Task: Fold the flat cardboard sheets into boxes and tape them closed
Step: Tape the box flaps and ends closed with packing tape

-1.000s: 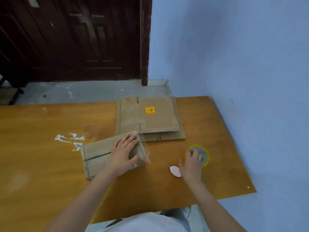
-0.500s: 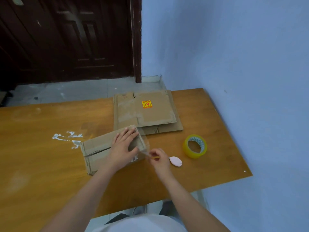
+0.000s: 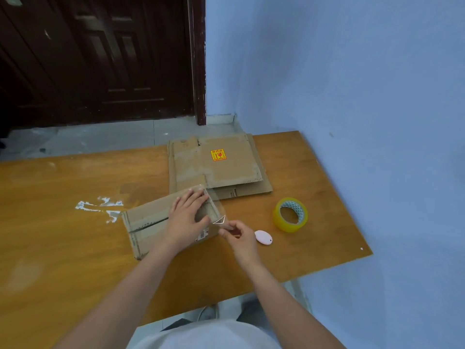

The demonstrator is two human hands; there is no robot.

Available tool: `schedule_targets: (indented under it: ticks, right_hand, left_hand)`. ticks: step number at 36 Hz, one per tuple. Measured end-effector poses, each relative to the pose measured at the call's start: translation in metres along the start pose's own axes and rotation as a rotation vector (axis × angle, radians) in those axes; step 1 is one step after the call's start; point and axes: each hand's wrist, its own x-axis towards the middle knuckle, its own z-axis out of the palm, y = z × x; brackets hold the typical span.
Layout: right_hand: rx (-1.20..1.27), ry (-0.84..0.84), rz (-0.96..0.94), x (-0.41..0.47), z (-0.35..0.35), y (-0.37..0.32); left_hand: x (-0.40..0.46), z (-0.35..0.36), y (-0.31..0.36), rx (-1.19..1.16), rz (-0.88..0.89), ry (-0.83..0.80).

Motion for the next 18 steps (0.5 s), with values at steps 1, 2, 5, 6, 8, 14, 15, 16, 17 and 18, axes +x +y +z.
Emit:
schedule_targets:
  ticks: [1,2,5,6,8,14,15,16,17,18]
  right_hand:
    - [0.012,-0.001,-0.002,-0.0010,-0.0004,0.0000]
    - [0.022,0.000,-0.004,-0.0021,-0.0006,-0.0001]
    - [0.052,0.022,-0.007,-0.0046,-0.0006,-0.0007]
    - [0.062,0.028,-0.004,-0.0052,-0.0006,-0.0009]
    - [0.089,0.041,0.015,-0.0062,-0.0002,-0.0020]
    - [0.220,0.061,0.098,-0.0086,0.0021,-0.0069]
    - [0.225,0.056,0.104,-0.0086,0.0026,-0.0065]
    - [0.231,0.053,0.109,-0.0088,0.0032,-0.0066]
    - [0.236,0.054,0.112,-0.0089,0.0036,-0.0069]
    - [0.241,0.056,0.113,-0.0090,0.0041,-0.0072]
  left_hand:
    - [0.0000,-0.0001,0.0000,-0.003,0.000,-0.001]
    - [0.0000,-0.0002,0.0000,-0.007,-0.001,-0.001]
    - [0.0002,-0.0009,0.0005,-0.006,-0.005,0.000]
    - [0.0004,-0.0012,0.0008,-0.009,-0.007,0.001]
    - [0.0006,-0.0022,0.0014,-0.012,-0.008,-0.002]
    - [0.0009,-0.0026,0.0043,-0.011,-0.024,0.001]
    - [0.0014,-0.0028,0.0047,-0.017,-0.028,0.000]
    - [0.0019,-0.0030,0.0049,-0.019,-0.031,-0.003]
    - [0.0023,-0.0031,0.0047,-0.018,-0.032,-0.007]
    - [0.0027,-0.0031,0.0045,-0.014,-0.031,-0.011]
